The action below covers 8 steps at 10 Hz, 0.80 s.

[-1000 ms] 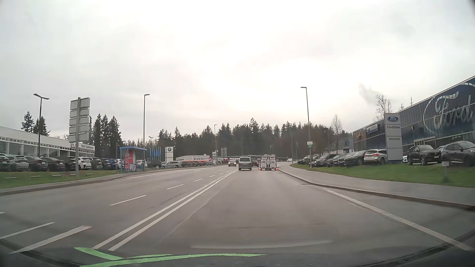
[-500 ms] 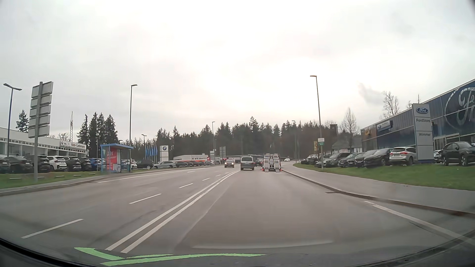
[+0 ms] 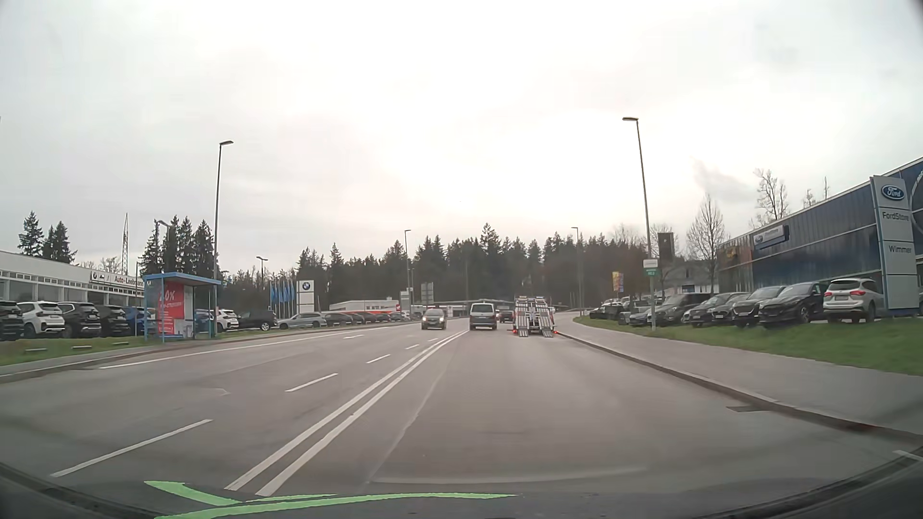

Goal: Follow the waypoints while adhering to traffic rules and regulations

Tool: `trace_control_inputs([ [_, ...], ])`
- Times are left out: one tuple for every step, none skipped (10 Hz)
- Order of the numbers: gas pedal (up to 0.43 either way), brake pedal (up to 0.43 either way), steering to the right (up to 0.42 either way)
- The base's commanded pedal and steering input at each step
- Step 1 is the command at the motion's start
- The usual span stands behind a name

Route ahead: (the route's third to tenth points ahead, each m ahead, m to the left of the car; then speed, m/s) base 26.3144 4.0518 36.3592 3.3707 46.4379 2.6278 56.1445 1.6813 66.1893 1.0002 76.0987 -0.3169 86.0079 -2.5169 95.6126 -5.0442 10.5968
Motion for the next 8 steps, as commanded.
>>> trace_control_inputs([
  [0.110,0.000,0.011],
  [0.110,0.000,0.011],
  [0.118,0.000,0.011],
  [0.130,0.000,0.010],
  [0.150,0.000,0.008],
  [0.150,0.000,0.006],
  [0.150,0.000,0.006],
  [0.157,0.000,0.006],
])
